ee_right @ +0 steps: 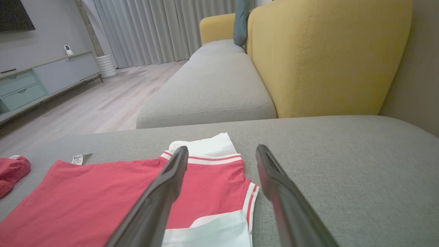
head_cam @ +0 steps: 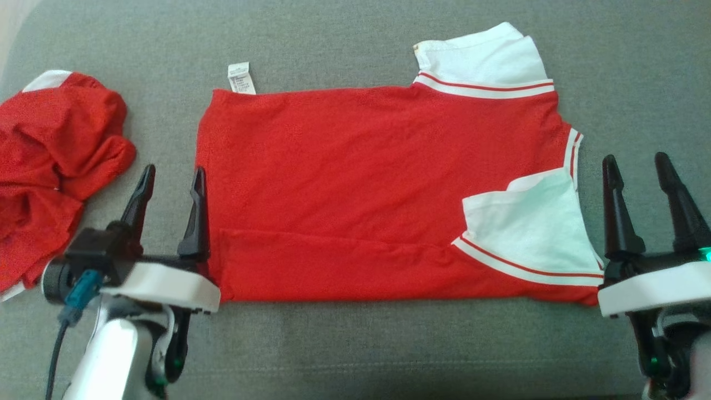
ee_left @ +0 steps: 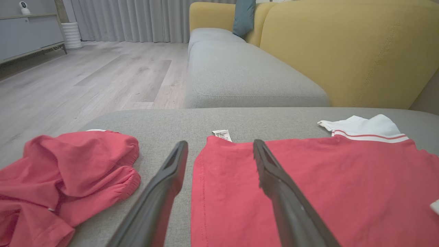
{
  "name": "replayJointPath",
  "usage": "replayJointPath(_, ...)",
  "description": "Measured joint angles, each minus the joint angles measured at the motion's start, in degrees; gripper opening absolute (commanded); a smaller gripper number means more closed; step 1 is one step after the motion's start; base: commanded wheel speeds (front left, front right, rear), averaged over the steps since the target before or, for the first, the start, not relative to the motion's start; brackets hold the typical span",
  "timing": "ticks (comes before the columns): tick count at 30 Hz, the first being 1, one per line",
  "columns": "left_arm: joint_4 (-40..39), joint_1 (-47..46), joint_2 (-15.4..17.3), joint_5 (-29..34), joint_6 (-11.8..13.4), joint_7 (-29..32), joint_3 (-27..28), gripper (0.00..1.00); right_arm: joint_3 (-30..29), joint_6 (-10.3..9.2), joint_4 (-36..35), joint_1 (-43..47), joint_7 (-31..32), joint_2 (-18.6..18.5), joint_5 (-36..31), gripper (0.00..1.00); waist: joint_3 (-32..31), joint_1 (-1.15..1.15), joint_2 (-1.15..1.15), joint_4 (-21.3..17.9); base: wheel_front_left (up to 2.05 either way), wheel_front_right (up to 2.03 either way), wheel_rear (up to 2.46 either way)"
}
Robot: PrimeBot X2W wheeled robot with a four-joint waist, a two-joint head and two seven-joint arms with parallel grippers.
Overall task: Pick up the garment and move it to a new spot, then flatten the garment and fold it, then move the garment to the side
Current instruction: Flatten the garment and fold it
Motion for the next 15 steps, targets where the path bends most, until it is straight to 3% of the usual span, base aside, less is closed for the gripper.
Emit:
replayJointPath(6,3.5,-5.6,-0.7,-0.8,-1.3,0.8,-0.5,1.00,0.4,0.00,-0.3,-0.5,0.6,0.0,0.0,1.00,2.7,0.00,0.00,0.1,0.00,0.00,0.00)
replayJointPath(15,23.8,-27.2,-1.5,-6.0,-8.9,7.1,-1.3,1.00,4.1,0.00,0.5,-5.9,0.8,-0.1,0.5,1.00,9.4,0.01,0.00,-1.3,0.00,0.00,0.00)
